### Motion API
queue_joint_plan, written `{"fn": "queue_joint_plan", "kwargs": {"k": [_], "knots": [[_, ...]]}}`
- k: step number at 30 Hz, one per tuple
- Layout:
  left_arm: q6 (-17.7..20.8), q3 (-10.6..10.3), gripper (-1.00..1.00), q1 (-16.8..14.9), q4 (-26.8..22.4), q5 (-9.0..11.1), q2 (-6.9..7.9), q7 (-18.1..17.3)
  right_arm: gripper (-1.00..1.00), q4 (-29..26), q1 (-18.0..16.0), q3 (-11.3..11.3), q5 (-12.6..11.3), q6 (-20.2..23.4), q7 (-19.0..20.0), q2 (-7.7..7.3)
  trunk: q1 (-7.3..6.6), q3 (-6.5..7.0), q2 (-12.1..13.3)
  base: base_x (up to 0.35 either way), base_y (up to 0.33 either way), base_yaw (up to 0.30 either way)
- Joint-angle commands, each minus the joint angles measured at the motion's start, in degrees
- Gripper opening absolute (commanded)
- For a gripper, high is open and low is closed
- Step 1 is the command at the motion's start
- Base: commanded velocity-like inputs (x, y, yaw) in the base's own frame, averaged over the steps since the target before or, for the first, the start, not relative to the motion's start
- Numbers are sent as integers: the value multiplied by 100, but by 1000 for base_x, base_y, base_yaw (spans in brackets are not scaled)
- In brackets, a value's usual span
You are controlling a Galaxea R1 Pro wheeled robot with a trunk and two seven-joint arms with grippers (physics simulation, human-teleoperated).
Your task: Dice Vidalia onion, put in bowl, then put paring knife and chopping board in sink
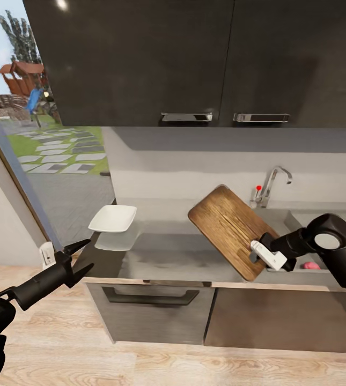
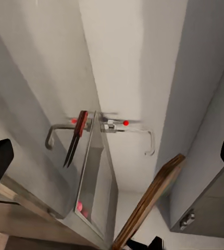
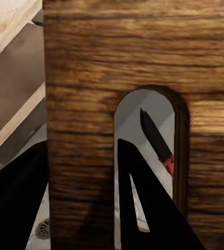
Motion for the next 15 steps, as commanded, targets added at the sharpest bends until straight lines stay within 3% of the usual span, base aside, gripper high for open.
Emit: {"fn": "queue_joint_plan", "kwargs": {"k": [1,6,10,15], "knots": [[17,7,100,-6,-4,60,-1,56,-100,78,-10,16,14,-44,-19,18,4,-12,-13,0,0,0],[24,8,100,-6,-4,60,5,29,-100,186,-12,52,22,-54,-17,130,4,-15,-13,0,0,0],[147,41,100,4,-4,60,81,-393,-100,202,-12,76,17,-63,-16,193,4,-36,-13,0,0,0],[209,64,100,49,-4,60,187,-573,-100,208,-9,90,15,-120,-16,217,4,-78,-13,0,0,0]]}}
